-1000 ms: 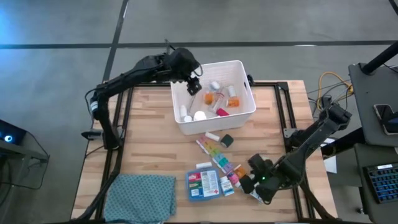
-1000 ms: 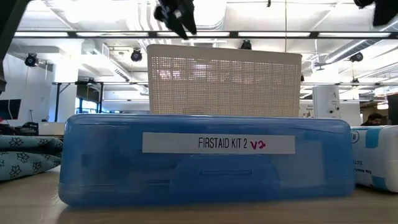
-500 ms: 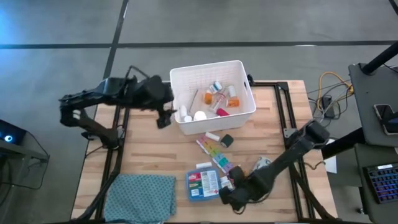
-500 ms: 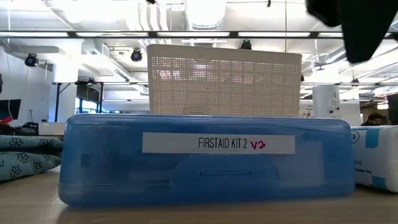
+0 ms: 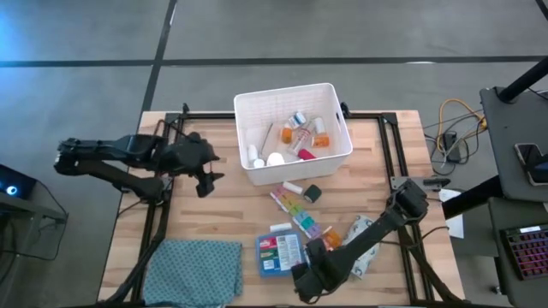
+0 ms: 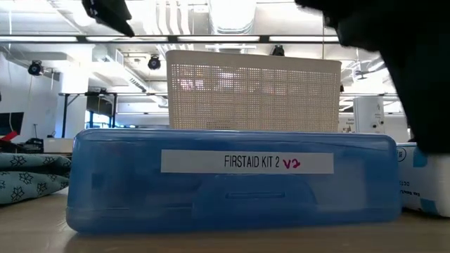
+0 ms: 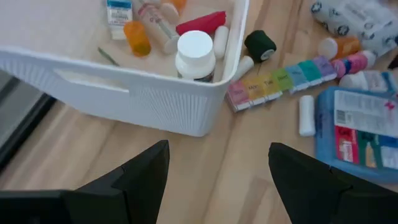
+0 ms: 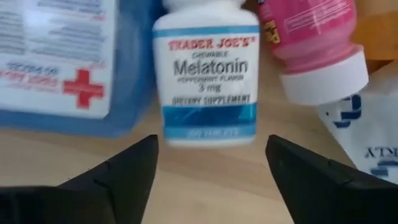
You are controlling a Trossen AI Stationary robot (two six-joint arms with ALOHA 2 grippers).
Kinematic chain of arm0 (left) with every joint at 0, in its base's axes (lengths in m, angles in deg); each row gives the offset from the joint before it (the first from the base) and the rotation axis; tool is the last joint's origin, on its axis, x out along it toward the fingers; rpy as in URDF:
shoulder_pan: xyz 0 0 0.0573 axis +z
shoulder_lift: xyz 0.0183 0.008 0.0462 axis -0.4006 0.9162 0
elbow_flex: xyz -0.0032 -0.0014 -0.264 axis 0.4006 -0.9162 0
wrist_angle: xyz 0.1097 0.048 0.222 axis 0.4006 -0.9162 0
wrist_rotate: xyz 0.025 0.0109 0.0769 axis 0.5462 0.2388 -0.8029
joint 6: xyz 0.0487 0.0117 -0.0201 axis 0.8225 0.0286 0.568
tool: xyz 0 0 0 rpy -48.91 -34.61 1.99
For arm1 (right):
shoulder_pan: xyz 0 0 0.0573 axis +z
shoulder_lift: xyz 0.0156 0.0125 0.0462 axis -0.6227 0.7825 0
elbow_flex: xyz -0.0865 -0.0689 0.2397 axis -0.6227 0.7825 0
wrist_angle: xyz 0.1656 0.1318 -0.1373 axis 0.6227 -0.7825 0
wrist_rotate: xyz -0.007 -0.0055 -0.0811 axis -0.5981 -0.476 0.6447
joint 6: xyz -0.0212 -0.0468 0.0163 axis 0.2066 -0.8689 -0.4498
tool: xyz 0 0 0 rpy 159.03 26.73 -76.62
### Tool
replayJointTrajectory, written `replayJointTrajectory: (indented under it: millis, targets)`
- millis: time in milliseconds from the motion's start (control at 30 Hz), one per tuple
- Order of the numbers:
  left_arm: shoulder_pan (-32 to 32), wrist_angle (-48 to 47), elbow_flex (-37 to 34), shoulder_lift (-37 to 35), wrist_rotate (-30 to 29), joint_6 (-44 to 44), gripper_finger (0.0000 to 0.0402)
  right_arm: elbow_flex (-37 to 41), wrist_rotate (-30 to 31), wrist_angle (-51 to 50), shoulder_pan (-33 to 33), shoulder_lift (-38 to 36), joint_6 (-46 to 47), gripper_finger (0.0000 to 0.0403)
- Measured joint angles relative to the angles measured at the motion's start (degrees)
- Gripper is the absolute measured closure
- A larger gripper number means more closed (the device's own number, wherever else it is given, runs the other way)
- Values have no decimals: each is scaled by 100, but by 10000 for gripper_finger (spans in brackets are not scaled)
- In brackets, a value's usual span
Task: Pick & place medical supplies in basket/bin
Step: Put the white and blue medicine bottle into the bin
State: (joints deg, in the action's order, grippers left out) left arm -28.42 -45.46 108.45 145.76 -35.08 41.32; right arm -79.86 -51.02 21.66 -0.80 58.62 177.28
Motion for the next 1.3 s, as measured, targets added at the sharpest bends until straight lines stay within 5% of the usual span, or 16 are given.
replayJointTrajectory:
  millis: [300, 800, 1033, 1300]
  targets:
    - [-12, 129, -266, -621, 17, -411, 148, 25, 4, -234, -33, 19, -160, 141]
    - [-12, 137, -188, -459, 56, -272, 148, 240, -2, -171, -387, 28, -1113, 35]
    - [-12, 137, -188, -258, 56, -255, 148, 479, -40, -16, -558, 25, -1519, 46]
    - [-11, 137, -188, -213, 58, -255, 148, 753, -121, 357, -554, 8, -1652, 107]
